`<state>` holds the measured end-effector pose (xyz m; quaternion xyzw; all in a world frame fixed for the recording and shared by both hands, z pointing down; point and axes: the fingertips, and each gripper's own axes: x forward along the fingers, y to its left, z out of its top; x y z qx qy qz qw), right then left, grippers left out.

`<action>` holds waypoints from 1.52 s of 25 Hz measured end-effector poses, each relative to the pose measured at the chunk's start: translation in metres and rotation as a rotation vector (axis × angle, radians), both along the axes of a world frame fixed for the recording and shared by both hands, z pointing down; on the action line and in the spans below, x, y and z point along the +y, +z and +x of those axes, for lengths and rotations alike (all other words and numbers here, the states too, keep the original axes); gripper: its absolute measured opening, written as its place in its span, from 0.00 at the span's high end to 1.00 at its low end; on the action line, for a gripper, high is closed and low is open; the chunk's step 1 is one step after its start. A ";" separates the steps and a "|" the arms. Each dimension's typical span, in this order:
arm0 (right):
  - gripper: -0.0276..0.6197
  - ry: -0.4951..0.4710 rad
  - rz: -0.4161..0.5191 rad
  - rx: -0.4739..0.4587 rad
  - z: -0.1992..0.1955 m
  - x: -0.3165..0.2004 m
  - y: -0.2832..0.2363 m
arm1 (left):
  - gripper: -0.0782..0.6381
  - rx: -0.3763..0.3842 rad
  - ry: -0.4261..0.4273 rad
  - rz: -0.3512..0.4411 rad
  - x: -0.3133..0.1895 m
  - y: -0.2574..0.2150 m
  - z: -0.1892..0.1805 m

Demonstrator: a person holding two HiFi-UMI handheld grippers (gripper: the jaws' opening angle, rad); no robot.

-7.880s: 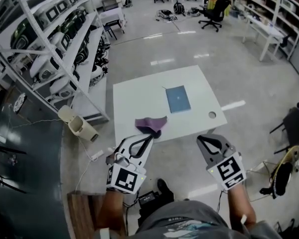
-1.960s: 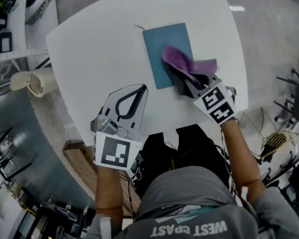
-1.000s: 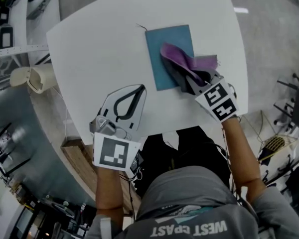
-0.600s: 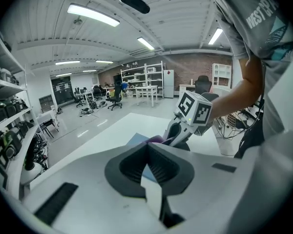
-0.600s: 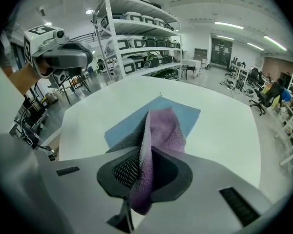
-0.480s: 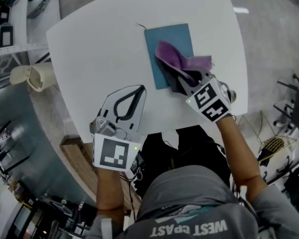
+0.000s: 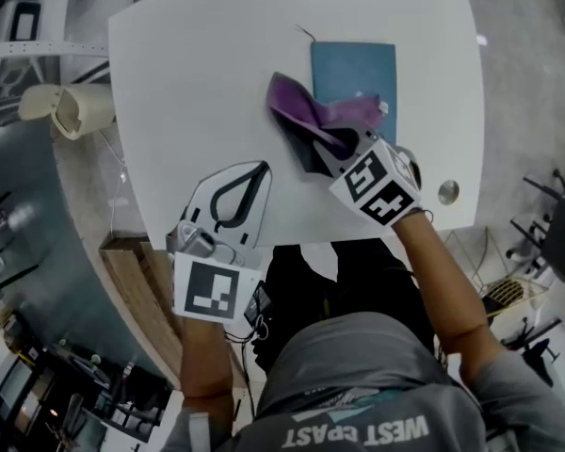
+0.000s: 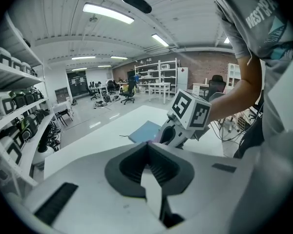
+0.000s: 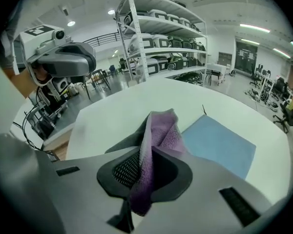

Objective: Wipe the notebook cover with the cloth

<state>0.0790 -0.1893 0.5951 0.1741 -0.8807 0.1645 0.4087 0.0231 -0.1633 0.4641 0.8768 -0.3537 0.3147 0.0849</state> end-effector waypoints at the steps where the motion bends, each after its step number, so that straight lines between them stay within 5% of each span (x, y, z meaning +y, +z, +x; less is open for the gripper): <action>1: 0.86 0.016 -0.006 0.000 0.004 -0.001 0.000 | 0.89 0.000 0.001 0.001 0.000 -0.001 -0.001; 11: 0.86 0.266 0.001 0.073 0.120 -0.029 0.002 | 0.89 -0.001 0.105 0.019 -0.016 -0.008 0.040; 16: 0.86 0.312 0.009 0.095 0.150 -0.035 0.001 | 0.89 0.003 0.142 0.029 -0.023 -0.011 0.061; 32: 0.86 0.003 0.034 0.038 0.009 -0.041 0.000 | 0.89 -0.005 -0.021 -0.012 -0.006 0.005 0.007; 38: 0.86 0.047 0.011 0.037 0.022 -0.041 0.001 | 0.89 -0.007 -0.021 -0.006 -0.009 0.002 0.002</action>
